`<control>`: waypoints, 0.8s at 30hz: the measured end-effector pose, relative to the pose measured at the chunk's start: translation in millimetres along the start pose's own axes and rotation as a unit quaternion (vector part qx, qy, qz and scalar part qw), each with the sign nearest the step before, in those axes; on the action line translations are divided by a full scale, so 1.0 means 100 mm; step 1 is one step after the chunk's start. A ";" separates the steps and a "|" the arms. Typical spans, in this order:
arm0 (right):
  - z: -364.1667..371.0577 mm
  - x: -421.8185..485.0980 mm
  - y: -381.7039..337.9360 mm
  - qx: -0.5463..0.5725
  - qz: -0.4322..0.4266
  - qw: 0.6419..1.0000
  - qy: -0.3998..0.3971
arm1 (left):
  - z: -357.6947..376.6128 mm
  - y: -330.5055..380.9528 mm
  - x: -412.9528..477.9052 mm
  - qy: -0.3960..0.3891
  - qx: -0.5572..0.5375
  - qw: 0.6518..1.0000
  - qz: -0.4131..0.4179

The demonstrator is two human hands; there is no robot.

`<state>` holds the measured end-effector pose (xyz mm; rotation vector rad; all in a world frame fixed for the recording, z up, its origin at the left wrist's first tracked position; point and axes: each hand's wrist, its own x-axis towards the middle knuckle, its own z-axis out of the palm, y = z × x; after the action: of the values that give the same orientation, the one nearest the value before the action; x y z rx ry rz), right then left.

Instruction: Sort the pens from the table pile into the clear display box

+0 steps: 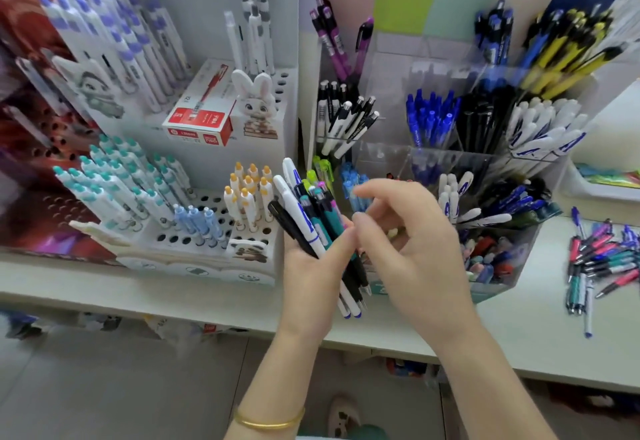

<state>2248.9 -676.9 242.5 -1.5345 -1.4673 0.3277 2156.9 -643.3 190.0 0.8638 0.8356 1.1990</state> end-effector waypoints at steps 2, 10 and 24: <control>0.03 0.04 -0.01 0.031 -0.012 0.996 -0.079 | -0.02 -0.02 -0.05 -0.017 0.052 0.997 0.052; 0.10 0.04 0.21 0.186 -0.003 0.971 -0.149 | -0.31 -0.10 0.04 -0.030 0.216 0.967 0.132; -0.11 0.29 0.38 0.299 0.179 0.927 -0.140 | -0.12 0.08 0.10 -0.159 0.109 0.976 -0.104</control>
<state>2287.6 -648.9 231.1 -1.2664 -1.1278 1.1426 2144.3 -630.8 191.5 1.0845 0.7818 0.7687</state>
